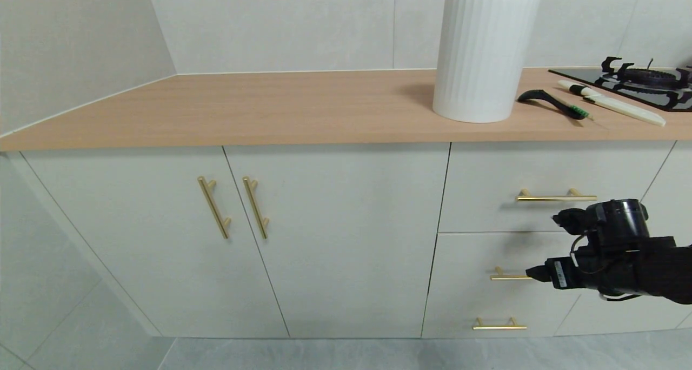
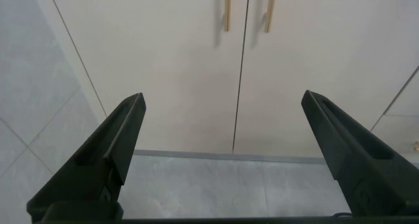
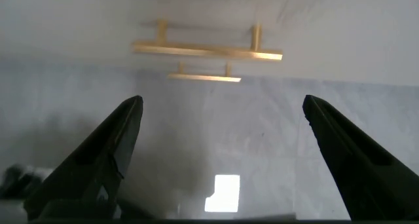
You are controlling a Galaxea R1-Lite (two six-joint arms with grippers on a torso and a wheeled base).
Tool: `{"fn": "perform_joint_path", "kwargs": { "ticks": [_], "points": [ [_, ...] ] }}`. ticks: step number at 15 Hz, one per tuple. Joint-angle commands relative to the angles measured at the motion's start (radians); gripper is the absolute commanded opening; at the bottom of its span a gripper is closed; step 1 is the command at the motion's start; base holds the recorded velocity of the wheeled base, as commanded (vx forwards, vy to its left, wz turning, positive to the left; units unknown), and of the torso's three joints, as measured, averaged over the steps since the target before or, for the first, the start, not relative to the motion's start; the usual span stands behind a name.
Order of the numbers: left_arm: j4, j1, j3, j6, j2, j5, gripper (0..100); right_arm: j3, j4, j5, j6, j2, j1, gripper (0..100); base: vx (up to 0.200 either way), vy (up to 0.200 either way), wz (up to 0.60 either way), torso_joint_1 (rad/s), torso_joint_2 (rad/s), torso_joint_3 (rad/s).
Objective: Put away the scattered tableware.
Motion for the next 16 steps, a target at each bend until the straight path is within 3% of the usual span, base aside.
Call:
{"fn": "perform_joint_path", "kwargs": {
  "ticks": [1, 8, 16],
  "points": [
    [-0.001, 0.000, -0.001, 0.000, 0.001, 0.001, 100, 0.000, -0.095, -0.021, 0.000, 0.156, -0.013, 100, 0.000, 0.000, 0.00, 0.000, 0.00, 0.000],
    [0.000, 0.000, -0.001, 0.000, 0.001, 0.001, 100, 0.022, -0.439, -0.048, 0.002, 0.317, -0.027, 100, 0.000, 0.000, 0.00, 0.000, 0.00, 0.000],
    [0.000, 0.000, -0.001, 0.000, 0.001, 0.001, 100, 0.020, -0.562, -0.071, 0.000, 0.393, -0.027, 100, 0.000, 0.000, 0.00, 0.000, 0.00, 0.000]
  ]
}}
